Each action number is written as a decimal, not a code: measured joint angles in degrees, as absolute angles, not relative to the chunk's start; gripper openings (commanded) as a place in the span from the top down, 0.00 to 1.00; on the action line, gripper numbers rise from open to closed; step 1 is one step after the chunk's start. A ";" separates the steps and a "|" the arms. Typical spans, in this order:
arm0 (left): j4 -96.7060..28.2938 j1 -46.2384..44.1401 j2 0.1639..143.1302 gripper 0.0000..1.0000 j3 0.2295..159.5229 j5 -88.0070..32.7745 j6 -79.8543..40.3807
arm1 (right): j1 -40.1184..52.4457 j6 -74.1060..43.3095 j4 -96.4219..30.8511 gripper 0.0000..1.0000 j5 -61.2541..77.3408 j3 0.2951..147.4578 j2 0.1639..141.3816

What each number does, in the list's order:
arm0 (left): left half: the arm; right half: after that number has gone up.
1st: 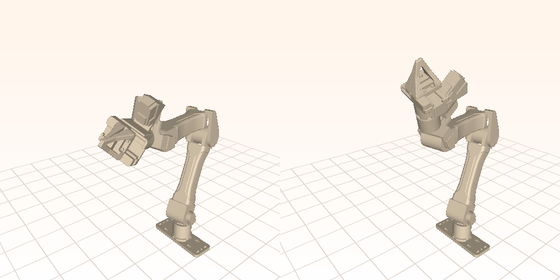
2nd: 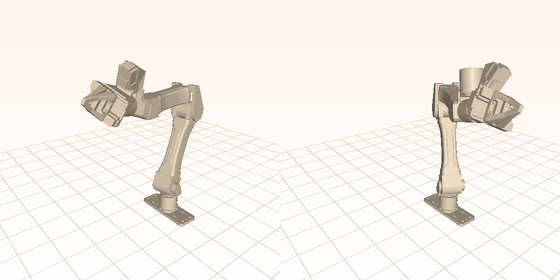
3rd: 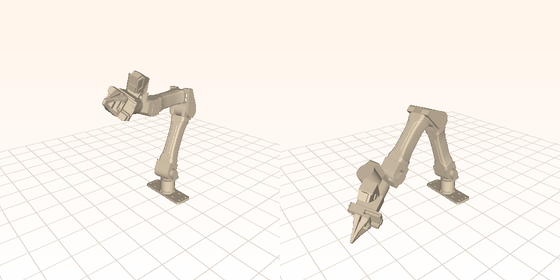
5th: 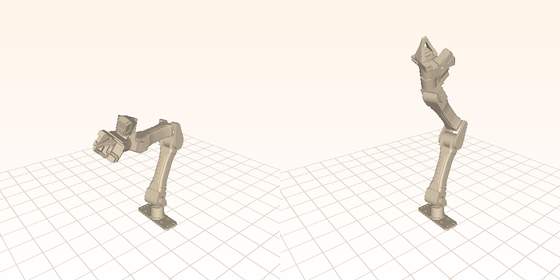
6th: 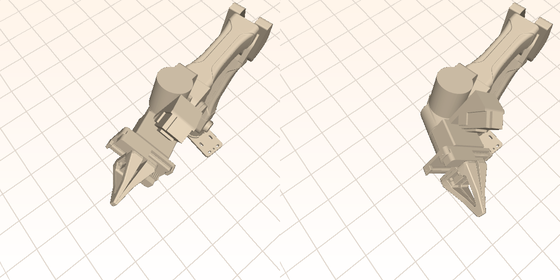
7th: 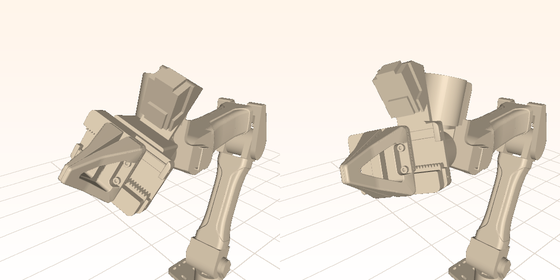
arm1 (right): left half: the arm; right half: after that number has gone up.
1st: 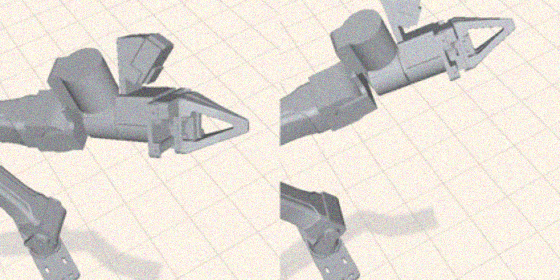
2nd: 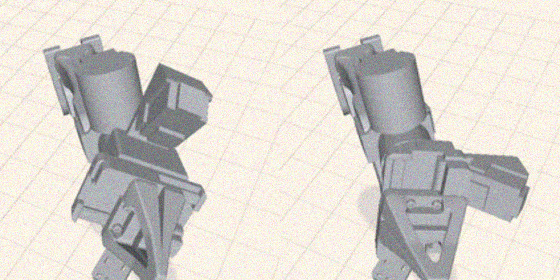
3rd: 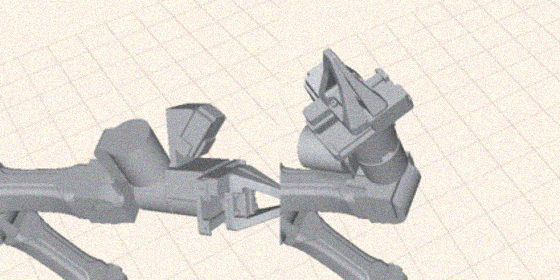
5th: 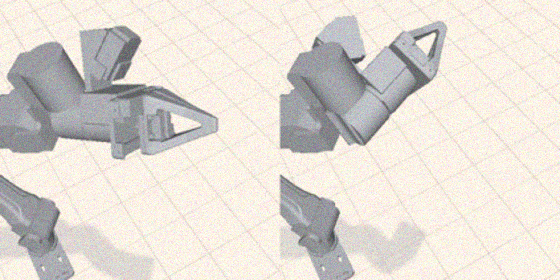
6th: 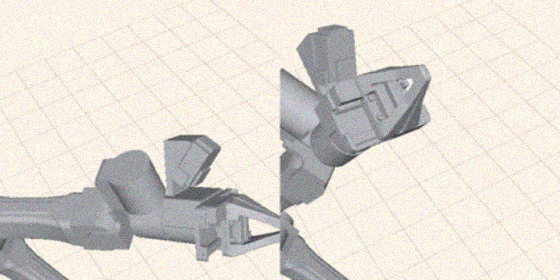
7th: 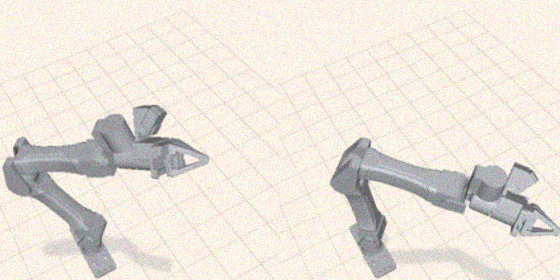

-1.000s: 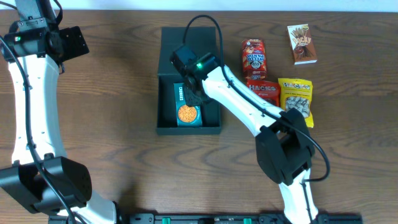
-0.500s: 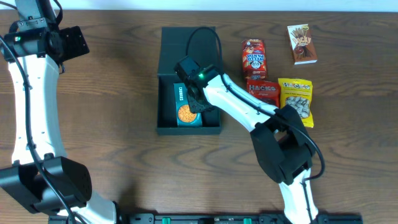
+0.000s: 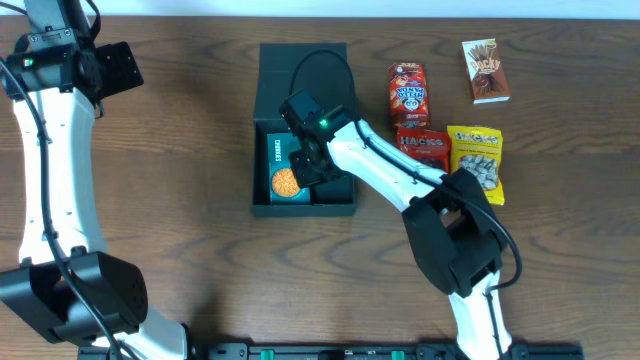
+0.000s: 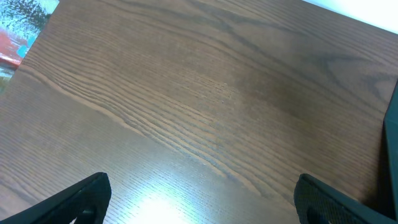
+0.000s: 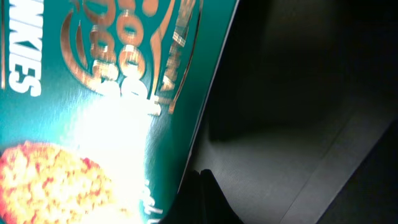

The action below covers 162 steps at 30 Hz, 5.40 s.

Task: Pack container
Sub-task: 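Lower the cookie box flat into the box and open the right gripper, then move the right gripper to the Pocky Double Choco box, then grasp the Pocky box with the right gripper and lift it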

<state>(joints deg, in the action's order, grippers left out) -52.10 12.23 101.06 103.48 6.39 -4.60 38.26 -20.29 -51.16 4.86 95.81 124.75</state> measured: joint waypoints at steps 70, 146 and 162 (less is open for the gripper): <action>-53.12 12.23 101.06 0.05 103.50 4.67 -4.64 | -10.61 3.18 -34.02 0.01 -1.89 104.18 112.64; -55.13 12.23 101.06 0.05 103.50 3.36 -6.20 | -11.31 13.45 -26.28 0.09 3.44 104.18 136.27; -55.13 12.23 101.06 0.05 103.50 3.33 -6.20 | -6.98 12.56 -27.29 0.21 3.49 104.18 136.27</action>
<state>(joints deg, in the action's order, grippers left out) -55.13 12.23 101.06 103.50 3.33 -6.20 -6.98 12.56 -27.29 3.49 104.18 136.27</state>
